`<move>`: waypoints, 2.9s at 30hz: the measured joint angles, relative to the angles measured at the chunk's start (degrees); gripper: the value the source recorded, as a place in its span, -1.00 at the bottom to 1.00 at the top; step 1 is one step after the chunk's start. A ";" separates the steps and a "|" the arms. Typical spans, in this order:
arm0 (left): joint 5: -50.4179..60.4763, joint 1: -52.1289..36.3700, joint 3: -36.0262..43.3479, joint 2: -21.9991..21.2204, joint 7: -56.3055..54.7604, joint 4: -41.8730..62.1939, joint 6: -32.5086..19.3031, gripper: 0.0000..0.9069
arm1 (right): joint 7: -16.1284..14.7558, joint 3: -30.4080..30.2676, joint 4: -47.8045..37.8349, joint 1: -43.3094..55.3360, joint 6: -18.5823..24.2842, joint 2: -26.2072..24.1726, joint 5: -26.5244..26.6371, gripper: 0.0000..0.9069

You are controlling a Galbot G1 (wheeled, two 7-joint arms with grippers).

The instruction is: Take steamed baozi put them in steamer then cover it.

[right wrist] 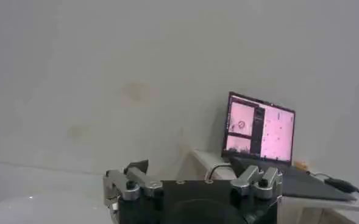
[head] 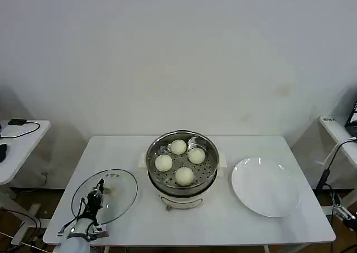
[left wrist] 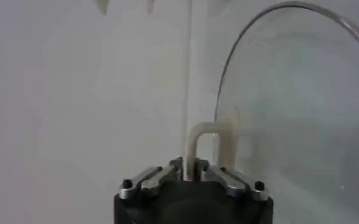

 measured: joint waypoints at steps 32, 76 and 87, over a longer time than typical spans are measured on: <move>4.20 -3.99 3.72 3.02 13.41 -25.37 21.23 -1.00 | 1.78 -6.88 3.14 0.83 -0.13 2.84 -7.49 1.00; 23.44 -24.89 31.05 -16.59 30.05 -16.32 34.78 -1.00 | 4.70 -13.36 0.72 3.70 -1.68 6.15 -17.05 1.00; 28.91 -23.01 32.84 -20.47 30.52 -14.53 33.94 -1.00 | 4.73 -13.93 0.30 3.70 -1.68 6.19 -17.57 1.00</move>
